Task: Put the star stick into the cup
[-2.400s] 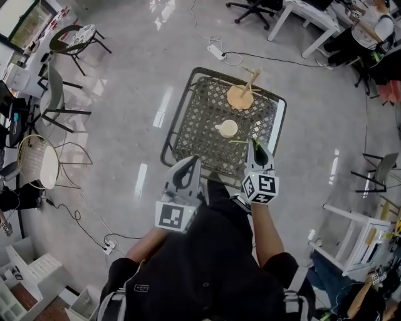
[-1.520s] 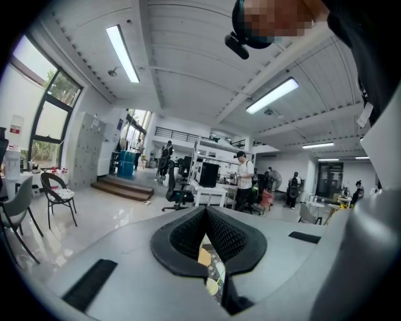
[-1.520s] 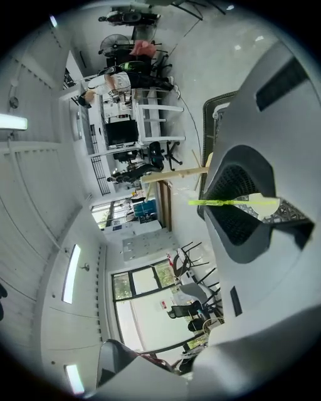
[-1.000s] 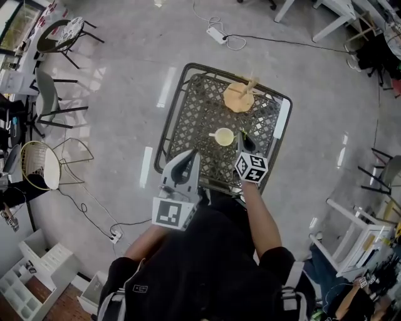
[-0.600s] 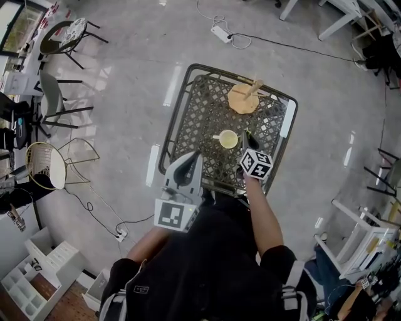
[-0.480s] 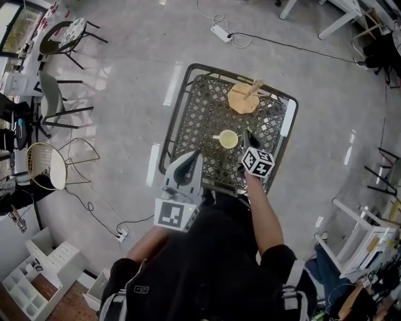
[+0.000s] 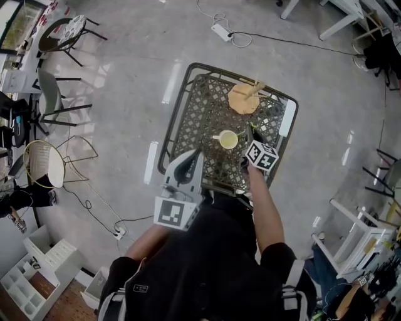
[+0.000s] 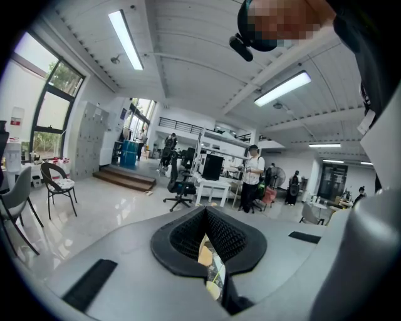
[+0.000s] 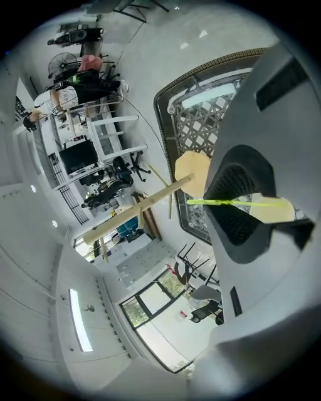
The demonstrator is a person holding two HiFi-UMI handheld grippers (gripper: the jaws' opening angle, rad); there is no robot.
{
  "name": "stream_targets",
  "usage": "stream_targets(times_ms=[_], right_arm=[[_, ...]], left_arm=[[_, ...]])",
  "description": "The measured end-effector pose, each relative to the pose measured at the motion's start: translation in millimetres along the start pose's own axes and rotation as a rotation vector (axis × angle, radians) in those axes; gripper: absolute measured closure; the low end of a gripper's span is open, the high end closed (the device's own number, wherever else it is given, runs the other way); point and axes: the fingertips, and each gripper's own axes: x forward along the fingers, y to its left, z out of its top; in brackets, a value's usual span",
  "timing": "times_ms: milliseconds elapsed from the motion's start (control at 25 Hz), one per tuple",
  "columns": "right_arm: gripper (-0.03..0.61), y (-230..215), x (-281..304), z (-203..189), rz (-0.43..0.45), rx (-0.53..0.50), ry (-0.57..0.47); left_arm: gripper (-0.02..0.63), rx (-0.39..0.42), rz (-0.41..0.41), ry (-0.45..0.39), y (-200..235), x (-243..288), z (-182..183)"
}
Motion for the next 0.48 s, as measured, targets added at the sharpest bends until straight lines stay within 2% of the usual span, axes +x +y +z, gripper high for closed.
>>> stream_targets(times_ms=[480], right_arm=[[0.555, -0.5, 9.8, -6.6, -0.002, 0.006, 0.04]], left_arm=[[0.598, -0.008, 0.012, -0.004, 4.4, -8.4, -0.7]])
